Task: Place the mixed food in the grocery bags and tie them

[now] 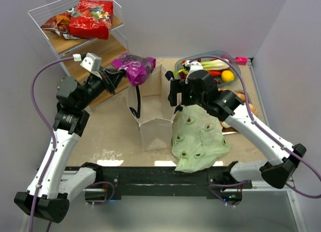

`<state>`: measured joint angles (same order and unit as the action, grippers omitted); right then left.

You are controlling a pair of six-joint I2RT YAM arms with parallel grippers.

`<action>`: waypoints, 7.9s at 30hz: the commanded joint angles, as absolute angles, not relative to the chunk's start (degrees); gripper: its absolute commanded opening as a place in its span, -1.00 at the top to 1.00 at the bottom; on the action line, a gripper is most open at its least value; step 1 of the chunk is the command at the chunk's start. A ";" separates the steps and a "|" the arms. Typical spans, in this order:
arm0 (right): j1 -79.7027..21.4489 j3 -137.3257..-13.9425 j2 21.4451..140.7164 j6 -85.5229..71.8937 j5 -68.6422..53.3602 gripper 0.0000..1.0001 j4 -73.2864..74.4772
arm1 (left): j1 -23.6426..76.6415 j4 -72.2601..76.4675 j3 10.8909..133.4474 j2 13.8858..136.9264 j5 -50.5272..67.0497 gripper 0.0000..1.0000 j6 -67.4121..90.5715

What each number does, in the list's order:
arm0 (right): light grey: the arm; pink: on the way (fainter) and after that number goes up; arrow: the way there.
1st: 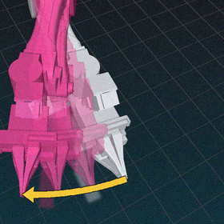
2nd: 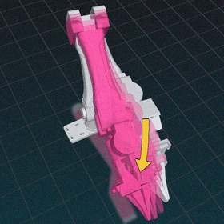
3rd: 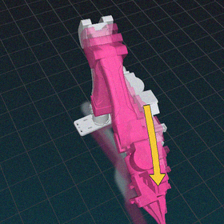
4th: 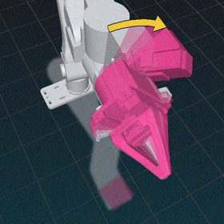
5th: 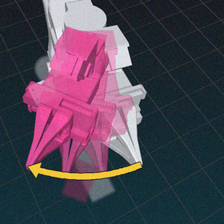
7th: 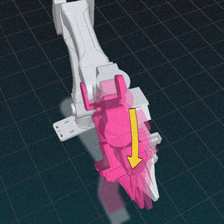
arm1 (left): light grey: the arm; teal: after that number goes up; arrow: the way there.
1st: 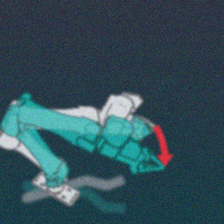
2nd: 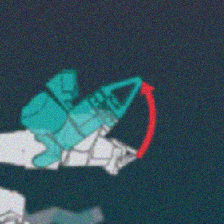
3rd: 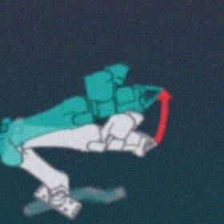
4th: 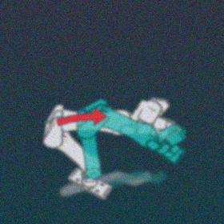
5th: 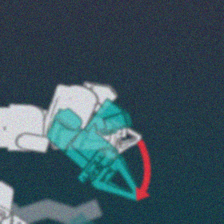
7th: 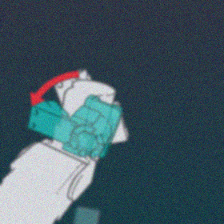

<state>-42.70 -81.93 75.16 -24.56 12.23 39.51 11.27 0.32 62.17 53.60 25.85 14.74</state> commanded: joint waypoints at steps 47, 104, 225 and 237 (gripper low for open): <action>-42.63 -83.14 71.89 -23.99 18.28 -0.96 40.43 | 7.03 -33.85 122.62 90.71 5.46 -1.00 -7.38; -42.71 -80.60 69.96 -25.49 18.19 -0.95 37.79 | 12.65 4.22 72.79 62.58 28.83 1.00 16.70; -42.36 -79.01 74.62 -23.03 13.54 -0.90 38.23 | 0.53 -29.53 110.83 92.82 -26.19 0.55 -4.31; -42.28 -78.13 74.79 -23.03 13.54 -0.90 37.62 | 0.53 -22.34 102.31 80.17 -0.28 1.00 2.62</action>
<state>-42.26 -78.39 76.31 -22.72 12.91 38.37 0.45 -25.76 105.30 86.08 -13.78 -2.46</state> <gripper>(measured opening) 0.950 0.013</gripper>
